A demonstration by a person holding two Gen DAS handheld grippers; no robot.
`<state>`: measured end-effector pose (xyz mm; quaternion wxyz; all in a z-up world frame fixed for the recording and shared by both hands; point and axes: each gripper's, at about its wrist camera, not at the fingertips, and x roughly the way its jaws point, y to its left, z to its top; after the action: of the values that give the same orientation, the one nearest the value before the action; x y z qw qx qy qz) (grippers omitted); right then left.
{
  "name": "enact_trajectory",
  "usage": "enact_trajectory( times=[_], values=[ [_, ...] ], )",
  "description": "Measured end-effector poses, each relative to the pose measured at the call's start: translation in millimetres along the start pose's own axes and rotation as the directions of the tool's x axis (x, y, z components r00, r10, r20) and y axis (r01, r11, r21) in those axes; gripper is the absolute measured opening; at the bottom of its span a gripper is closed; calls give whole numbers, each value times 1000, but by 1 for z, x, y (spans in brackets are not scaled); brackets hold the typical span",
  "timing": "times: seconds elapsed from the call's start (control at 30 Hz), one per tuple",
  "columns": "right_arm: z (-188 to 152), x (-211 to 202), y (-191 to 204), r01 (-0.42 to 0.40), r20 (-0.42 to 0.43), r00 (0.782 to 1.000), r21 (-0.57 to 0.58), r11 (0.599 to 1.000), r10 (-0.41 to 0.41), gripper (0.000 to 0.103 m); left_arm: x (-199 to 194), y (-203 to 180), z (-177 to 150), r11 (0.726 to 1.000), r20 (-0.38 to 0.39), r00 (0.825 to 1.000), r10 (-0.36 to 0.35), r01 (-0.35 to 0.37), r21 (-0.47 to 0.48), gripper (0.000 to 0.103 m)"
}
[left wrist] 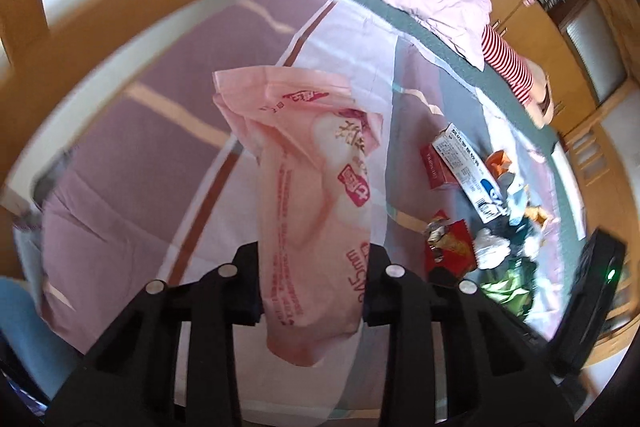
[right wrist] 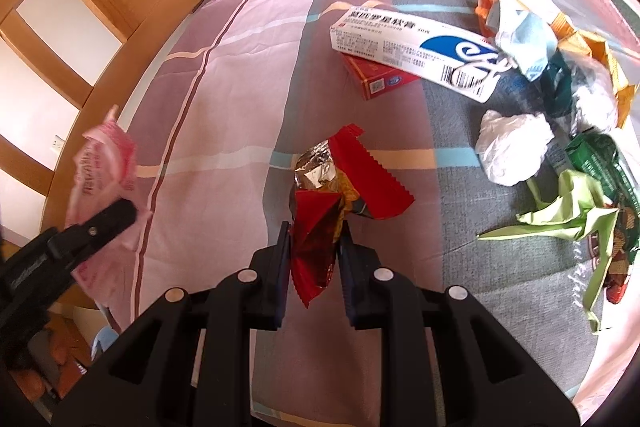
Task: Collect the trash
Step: 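Carry both grippers over the wastebasket and open them to drop the bag and wrapper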
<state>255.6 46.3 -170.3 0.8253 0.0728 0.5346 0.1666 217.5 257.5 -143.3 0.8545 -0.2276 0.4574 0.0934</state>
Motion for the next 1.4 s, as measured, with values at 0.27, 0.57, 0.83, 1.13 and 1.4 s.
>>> enact_trajectory(
  times=[0.27,0.57,0.83,1.13,1.4],
  values=[
    [3,-22,12,98,150,985,-76,992,-86,23,-22,-30,-8,980,112,989,99,-117,160,34],
    [3,-17,12,90,135,988,-78,993,-79,23,-32,-43,-17,965,147,984,102,-134,226,34],
    [3,-5,5,85,71,994,-27,996,-82,23,-28,-38,-18,966,127,985,119,-144,217,34],
    [1,-4,6,99,65,993,-24,995,-97,23,-29,-45,-22,962,124,987,103,-131,240,34],
    [-2,-49,-15,102,245,962,75,992,-118,23,-32,-46,-21,969,114,992,50,-75,234,34]
  ],
)
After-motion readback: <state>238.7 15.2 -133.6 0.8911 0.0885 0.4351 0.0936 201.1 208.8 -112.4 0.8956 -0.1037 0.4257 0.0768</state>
